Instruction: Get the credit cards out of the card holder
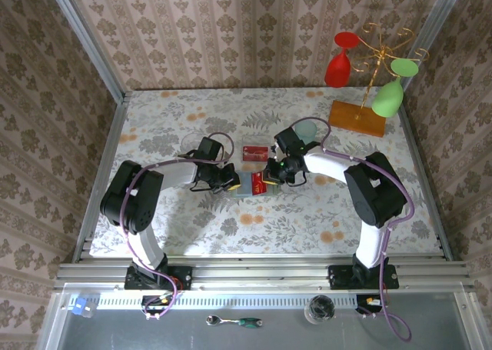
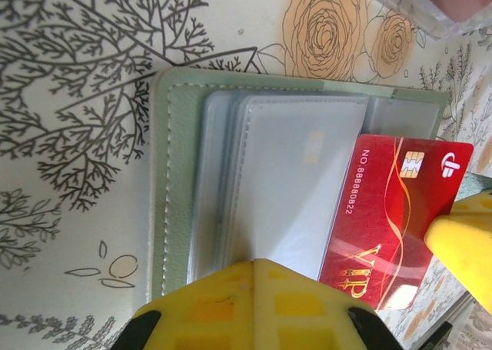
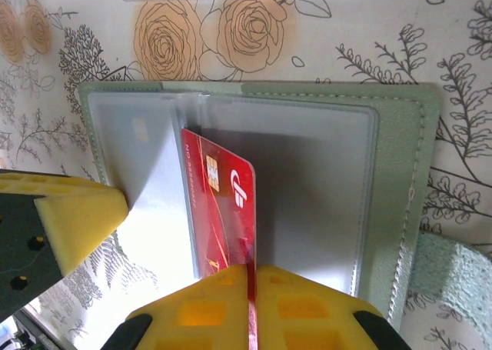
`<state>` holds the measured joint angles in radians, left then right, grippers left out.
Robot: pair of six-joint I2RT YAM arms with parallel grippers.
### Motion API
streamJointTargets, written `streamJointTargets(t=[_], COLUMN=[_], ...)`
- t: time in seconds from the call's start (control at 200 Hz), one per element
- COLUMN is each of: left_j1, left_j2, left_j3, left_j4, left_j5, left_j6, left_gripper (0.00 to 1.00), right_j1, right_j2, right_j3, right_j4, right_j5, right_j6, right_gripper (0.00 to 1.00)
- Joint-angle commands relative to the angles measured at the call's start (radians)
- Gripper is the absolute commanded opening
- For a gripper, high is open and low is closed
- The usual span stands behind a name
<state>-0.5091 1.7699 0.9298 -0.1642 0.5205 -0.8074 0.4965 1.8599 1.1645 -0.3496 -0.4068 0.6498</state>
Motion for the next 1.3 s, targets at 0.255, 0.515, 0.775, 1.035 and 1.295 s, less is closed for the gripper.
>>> streamJointTargets(t=[0.255, 0.515, 0.775, 1.035, 1.295], left_j1=[0.009, 0.011, 0.011, 0.018, 0.046], left_j2=[-0.023, -0.016, -0.016, -0.033, -0.049], left_j3=[-0.032, -0.036, -0.039, -0.048, -0.061], left_j4=[-0.008, 0.012, 0.022, 0.009, -0.028], left_j5=[-0.001, 0.015, 0.027, 0.023, 0.016], left_j6=[0.000, -0.002, 0.002, 0.014, 0.042], left_gripper=[0.00, 0.00, 0.00, 0.00, 0.00], right_j1=[0.042, 0.068, 0.088, 0.087, 0.078], right_j2=[-0.008, 0.028, 0.041, 0.002, -0.036], right_j3=[0.097, 0.131, 0.146, 0.147, 0.191], right_j4=[-0.133, -0.139, -0.135, -0.148, -0.214], right_j5=[0.107, 0.102, 0.115, 0.145, 0.167], right_j6=[-0.040, -0.023, -0.012, -0.016, -0.076], right_gripper=[0.09, 0.11, 0.11, 0.08, 0.08])
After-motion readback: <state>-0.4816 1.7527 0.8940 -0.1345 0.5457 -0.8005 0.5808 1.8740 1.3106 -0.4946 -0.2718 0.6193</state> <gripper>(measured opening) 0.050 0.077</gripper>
